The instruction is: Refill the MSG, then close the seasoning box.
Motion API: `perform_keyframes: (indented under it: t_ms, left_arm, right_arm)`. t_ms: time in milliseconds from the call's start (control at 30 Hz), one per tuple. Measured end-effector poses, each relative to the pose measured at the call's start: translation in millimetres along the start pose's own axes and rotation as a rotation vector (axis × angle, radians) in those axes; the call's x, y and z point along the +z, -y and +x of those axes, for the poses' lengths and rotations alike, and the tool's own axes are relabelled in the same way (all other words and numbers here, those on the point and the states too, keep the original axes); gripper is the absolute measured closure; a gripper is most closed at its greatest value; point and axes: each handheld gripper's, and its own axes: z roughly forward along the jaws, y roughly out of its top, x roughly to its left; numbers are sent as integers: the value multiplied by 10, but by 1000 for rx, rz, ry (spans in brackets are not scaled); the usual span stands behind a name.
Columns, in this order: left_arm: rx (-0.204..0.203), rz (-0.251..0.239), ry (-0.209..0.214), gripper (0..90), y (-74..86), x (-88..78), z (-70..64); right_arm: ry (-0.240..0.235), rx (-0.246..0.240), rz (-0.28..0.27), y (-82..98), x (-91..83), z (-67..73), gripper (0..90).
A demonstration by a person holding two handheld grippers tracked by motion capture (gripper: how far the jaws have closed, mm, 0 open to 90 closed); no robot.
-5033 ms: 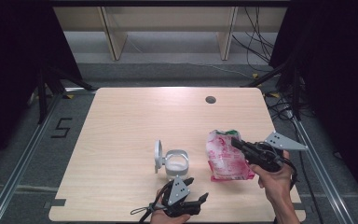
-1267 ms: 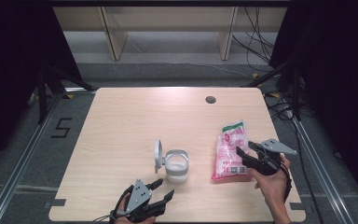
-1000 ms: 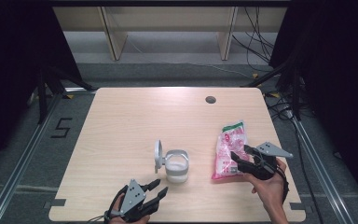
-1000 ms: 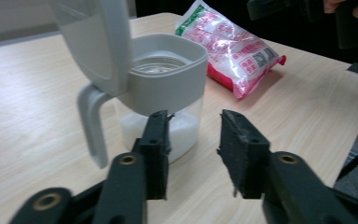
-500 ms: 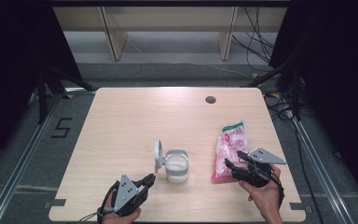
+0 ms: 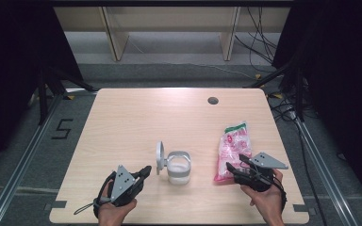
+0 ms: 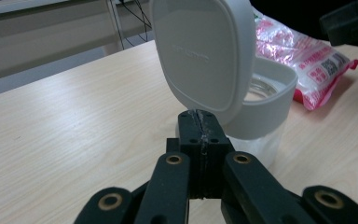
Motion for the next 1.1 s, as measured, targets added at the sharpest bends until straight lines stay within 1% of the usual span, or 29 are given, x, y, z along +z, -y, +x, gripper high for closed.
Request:
perform_keyframes:
  t_ms: [33, 67, 100, 133, 167, 200, 233, 300, 333, 367, 400, 467, 500, 533, 567, 600, 667, 700, 733, 767, 800, 833, 867, 900, 967, 1000, 1033, 1067, 1100]
  left_arm:
    - [-6, -4, -3, 891, -2, 2, 7]
    - [5, 7, -5, 892, -1, 2, 21]
    - [0, 6, -3, 891, 1, 9, 20]
    - [-2, 5, -5, 892, 2, 10, 25]
    - [2, 7, -4, 892, 0, 11, 30]
    - [4, 5, -4, 892, -4, 12, 33]
    - [5, 1, -5, 892, -9, 15, 35]
    - [1, 4, 0, 892, -25, 24, 37]
    - [15, 2, 9, 891, -36, 31, 49]
    - [8, 2, 7, 891, -43, 34, 45]
    - [7, -4, 6, 891, -49, 41, 44]
    - [4, 1, 10, 891, -59, 51, 45]
    - [-3, -8, 15, 891, -58, 64, 41]
    - [34, -17, 23, 891, -74, 76, 57]
    - [32, -17, 22, 891, -81, 79, 51]
    - [39, -18, 21, 891, -91, 84, 52]
    - [28, -25, 20, 891, -106, 100, 45]
    - [31, -23, 19, 891, -117, 105, 48]
    - [50, -19, 19, 891, -127, 111, 54]
    - [39, -22, 18, 891, -132, 117, 46]
    - [43, -21, 21, 891, -141, 124, 46]
    - [59, -19, 19, 891, -153, 129, 50]
    - [48, -25, 20, 891, -161, 137, 37]
    - [52, -34, 26, 891, -172, 155, 30]
    - [68, -25, 23, 891, -195, 162, 8]
    - [50, -13, 23, 891, -191, 166, -20]
    - [43, -11, 24, 891, -196, 176, -32]
    - [50, -8, 21, 891, -199, 183, -32]
    - [39, -17, 28, 891, -196, 202, -37]
  right_arm:
    - [-2, 3, -2, 1, 3, 11, 401]
    - [2, -5, -1, 4, 2, 8, 401]
    - [-5, 9, -5, 3, 4, 23, 401]
    - [-6, 5, -8, 4, 5, 27, 401]
    - [-9, 19, 9, 10, -4, 48, 401]
    - [-11, 19, 15, 7, -10, 58, 401]
    - [-11, 22, 2, 10, 1, 66, 401]
    - [-19, -5, 1, 10, 0, 53, 401]
    - [-18, 18, 2, 15, -6, 82, 401]
    - [-18, -13, 0, 10, -5, 67, 401]
    - [-20, -7, -9, 10, -8, 78, 401]
    - [-16, -18, -8, 7, -16, 87, 401]
    - [-16, -22, -11, 5, -15, 93, 401]
    - [-15, -24, -11, 6, -13, 105, 401]
    - [-16, -34, -6, 5, -14, 110, 401]
    - [-19, -28, -3, 8, -15, 120, 401]
    - [-24, -28, 2, 6, -16, 130, 401]
    - [-35, 4, 0, 13, -11, 159, 401]
    - [-34, 4, 3, 14, -10, 160, 401]
    - [-36, 9, -3, 16, -5, 163, 401]
    - [-33, 4, 13, 12, -22, 162, 401]
    - [-31, -27, 11, 12, -18, 138, 401]
    - [-40, -18, -5, 14, -10, 142, 401]
    - [-26, -24, 2, 12, -20, 144, 401]
    - [-36, -24, -8, 14, -11, 150, 401]
    - [-32, -20, -4, 12, -15, 159, 401]
    - [-25, -26, -6, 15, -11, 162, 401]
    - [-41, -21, 5, 11, -26, 167, 401]
    - [-32, -30, 9, 13, -28, 169, 401]
